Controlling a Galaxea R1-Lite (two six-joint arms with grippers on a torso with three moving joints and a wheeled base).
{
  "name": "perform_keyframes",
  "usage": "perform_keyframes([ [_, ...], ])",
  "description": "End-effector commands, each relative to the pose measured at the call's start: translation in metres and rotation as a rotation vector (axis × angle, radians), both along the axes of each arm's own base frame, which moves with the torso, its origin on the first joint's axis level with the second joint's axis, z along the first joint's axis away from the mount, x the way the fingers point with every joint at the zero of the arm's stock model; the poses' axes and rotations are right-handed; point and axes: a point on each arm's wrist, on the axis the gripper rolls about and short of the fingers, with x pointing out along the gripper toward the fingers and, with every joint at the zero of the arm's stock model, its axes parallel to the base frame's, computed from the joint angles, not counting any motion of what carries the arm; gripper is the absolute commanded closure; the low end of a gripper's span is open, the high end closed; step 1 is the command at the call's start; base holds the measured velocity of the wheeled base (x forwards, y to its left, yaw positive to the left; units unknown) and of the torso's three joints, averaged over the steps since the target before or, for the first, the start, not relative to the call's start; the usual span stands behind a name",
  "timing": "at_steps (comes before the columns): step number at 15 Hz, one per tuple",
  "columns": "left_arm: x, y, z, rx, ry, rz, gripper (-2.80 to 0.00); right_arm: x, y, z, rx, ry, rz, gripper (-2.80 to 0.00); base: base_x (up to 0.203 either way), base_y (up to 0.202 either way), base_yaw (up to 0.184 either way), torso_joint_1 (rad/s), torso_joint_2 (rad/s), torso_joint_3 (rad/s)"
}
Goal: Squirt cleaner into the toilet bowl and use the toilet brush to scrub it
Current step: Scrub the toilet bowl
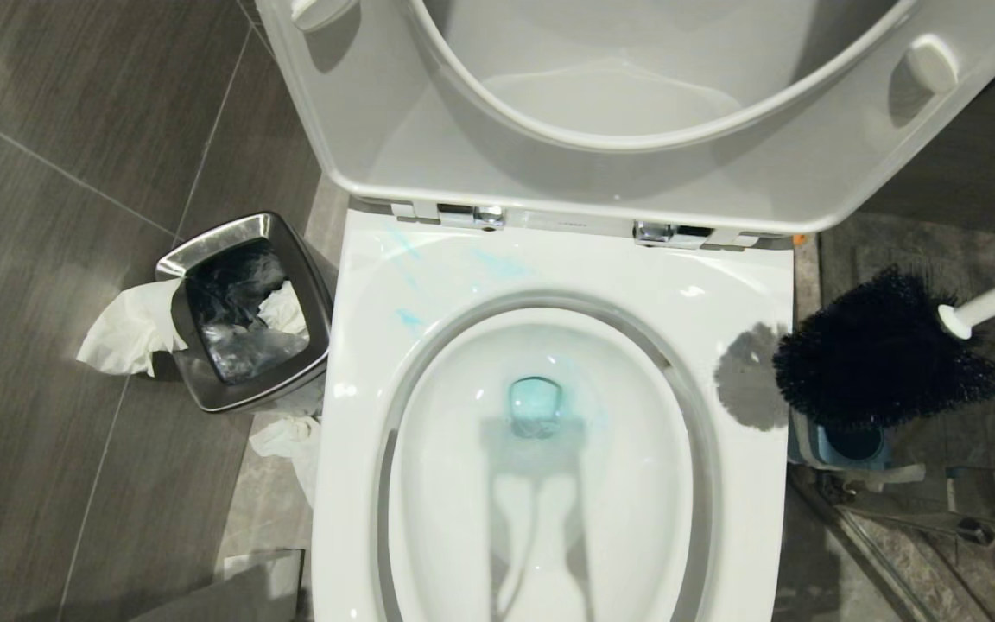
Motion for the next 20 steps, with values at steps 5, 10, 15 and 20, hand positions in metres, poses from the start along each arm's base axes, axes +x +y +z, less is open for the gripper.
perform_keyframes([
  [5, 0.0002, 0.0, -0.0004, 0.001, 0.002, 0.0, 0.0, 0.0043, 0.0009, -0.0008, 0.003, 0.025, 0.065, 0.0, 0.0, 0.0, 0.0, 0.001, 0.0, 0.014],
  [10, 0.0002, 0.0, -0.0004, 0.001, 0.002, 0.0, 0.0, 0.0034, 0.001, 0.0012, 0.003, 0.017, 0.065, 0.0, 0.0, 0.0, 0.0, 0.002, 0.0, 0.173],
  [15, 0.0002, 0.0, -0.0004, 0.003, 0.002, 0.0, 0.0, 0.0031, 0.001, 0.0014, 0.052, 0.056, 0.055, 0.0, 0.0, 0.0, 0.0, 0.003, 0.0, 0.201],
  [20, 0.0002, 0.0, -0.0004, 0.002, 0.002, 0.0, 0.0, 0.0026, 0.0007, 0.0014, 0.104, 0.098, 0.028, 0.0, 0.0, 0.0, 0.0, 0.002, 0.0, 0.202],
])
